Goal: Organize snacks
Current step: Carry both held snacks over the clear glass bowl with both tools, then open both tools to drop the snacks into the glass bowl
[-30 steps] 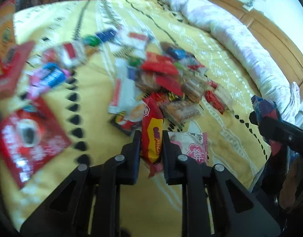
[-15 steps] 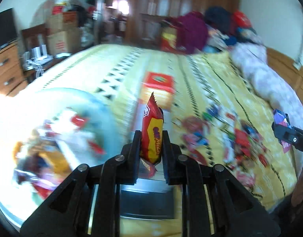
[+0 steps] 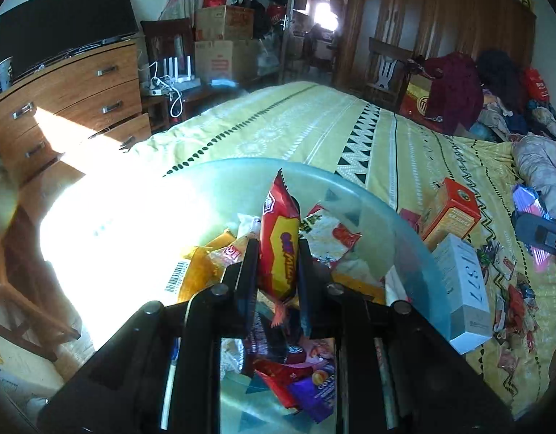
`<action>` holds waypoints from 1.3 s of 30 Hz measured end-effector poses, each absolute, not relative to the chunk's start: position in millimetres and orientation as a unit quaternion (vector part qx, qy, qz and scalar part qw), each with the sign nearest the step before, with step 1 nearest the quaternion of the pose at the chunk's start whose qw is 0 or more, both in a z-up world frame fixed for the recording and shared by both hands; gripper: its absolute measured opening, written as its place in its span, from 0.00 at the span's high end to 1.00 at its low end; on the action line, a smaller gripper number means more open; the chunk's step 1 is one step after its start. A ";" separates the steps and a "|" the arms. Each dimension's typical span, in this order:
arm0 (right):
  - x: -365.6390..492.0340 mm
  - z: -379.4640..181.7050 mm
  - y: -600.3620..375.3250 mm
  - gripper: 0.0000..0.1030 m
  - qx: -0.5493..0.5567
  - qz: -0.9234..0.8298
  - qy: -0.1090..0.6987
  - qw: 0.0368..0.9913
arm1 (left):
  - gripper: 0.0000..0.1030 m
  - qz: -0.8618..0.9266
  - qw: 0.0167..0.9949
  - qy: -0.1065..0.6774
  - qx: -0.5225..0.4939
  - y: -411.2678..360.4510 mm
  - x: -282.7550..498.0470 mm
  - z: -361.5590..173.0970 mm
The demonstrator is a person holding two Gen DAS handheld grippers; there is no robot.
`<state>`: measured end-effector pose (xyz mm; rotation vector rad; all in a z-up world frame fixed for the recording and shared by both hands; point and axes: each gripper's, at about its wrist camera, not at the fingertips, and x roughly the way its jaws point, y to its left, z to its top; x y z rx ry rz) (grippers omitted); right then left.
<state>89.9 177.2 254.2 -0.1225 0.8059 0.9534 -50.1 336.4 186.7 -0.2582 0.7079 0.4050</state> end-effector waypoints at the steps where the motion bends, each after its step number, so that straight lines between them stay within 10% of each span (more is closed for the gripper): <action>1: 87.9 251.0 187.0 0.42 -0.059 0.450 0.383 0.805 | 0.81 0.197 0.909 0.345 -0.127 340.9 -52.9 185.8; 23: 81.5 211.1 261.8 0.38 -0.089 0.464 0.429 0.770 | 0.77 0.187 0.897 0.378 -0.134 369.0 -54.5 177.6; 28: 74.9 219.0 262.4 0.21 -0.089 0.455 0.420 0.780 | 0.22 0.209 0.900 0.364 -0.122 367.6 -60.5 182.8; 39: 6.1 241.5 114.6 0.15 -0.019 0.421 0.375 0.825 | 0.17 0.173 0.921 0.324 -0.130 330.2 -79.1 208.9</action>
